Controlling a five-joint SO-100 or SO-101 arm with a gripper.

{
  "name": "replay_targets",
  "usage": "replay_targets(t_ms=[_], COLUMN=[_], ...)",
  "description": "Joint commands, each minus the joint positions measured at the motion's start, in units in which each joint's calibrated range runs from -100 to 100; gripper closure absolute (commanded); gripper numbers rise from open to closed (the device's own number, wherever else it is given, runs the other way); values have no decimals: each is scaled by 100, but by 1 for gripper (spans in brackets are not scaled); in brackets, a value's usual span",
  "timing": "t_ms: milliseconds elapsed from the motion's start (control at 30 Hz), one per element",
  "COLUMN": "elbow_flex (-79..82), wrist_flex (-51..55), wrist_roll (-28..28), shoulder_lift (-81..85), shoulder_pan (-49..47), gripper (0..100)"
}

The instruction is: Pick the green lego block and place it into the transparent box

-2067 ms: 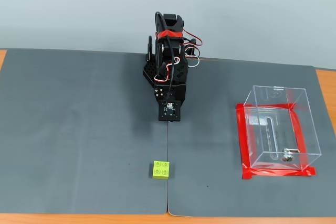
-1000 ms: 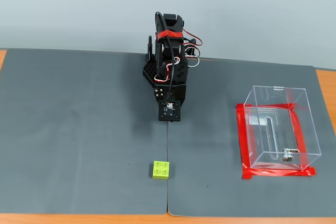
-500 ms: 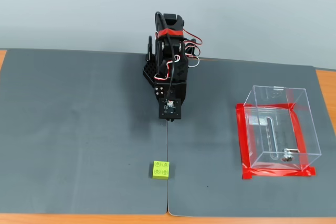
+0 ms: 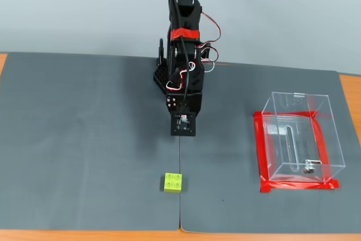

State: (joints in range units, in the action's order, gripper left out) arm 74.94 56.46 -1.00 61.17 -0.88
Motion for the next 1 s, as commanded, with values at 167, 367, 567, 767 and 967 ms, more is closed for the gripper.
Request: replay_targets(t_ms=[167,367,567,767,967], elbow_flex=[-1845,-2723,-3329,-3582,-3754], wrist_flex=[-664,-690,-690,-698,-863], wrist_roll=[40,40,45,40,9], shoulder_lift=[-1984,-3044,-3722,-4104,-4400], shoulder_pan=[-12,-12,-27,-27,-72], gripper=[98,98,89,74,68])
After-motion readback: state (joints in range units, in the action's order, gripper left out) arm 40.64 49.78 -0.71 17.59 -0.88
